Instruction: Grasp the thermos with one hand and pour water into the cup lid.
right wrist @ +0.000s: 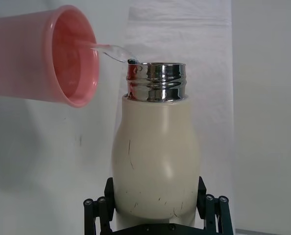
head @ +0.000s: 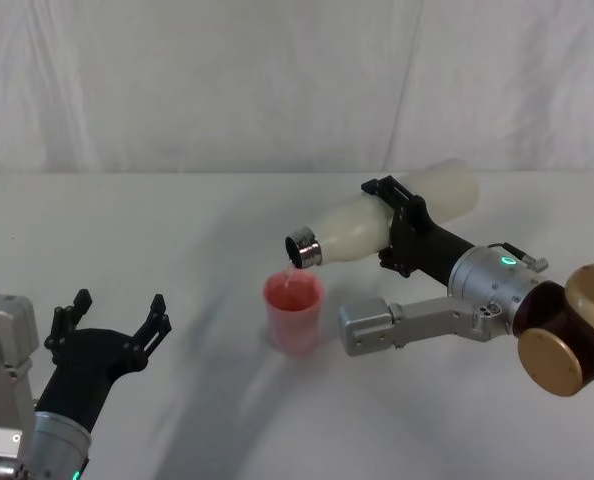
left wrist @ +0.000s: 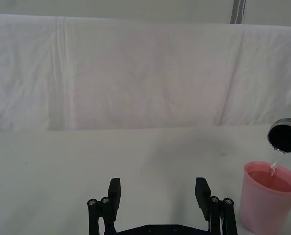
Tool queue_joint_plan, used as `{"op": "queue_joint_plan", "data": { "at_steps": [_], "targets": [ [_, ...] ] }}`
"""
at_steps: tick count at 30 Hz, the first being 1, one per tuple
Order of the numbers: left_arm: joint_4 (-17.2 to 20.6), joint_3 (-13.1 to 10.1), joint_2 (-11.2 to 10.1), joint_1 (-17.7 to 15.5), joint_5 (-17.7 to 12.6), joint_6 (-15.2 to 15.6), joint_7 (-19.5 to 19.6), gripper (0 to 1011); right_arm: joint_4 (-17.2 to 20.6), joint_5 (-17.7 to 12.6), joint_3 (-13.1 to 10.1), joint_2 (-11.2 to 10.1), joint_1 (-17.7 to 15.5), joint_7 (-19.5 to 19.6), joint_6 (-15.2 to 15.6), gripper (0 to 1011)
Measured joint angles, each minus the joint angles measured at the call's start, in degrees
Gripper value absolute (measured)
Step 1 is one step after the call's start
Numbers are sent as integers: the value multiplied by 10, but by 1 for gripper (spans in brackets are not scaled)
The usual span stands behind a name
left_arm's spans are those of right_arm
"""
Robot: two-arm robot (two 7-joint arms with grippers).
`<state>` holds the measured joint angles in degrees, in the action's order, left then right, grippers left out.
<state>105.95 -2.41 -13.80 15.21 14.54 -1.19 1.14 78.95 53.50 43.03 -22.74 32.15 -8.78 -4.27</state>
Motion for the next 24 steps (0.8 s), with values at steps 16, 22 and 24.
{"op": "queue_joint_plan", "data": {
  "at_steps": [16, 22, 24],
  "targets": [
    [0, 0, 0, 0, 0, 0, 0, 1001, 1, 0, -2, -1, 2, 1, -1, 958],
    [0, 0, 0, 0, 0, 0, 0, 1001, 2, -1, -2, -1, 1, 2, -1, 958],
    [0, 0, 0, 0, 0, 0, 0, 1001, 2, -2, -3, -1, 1, 2, -1, 958]
  ]
}}
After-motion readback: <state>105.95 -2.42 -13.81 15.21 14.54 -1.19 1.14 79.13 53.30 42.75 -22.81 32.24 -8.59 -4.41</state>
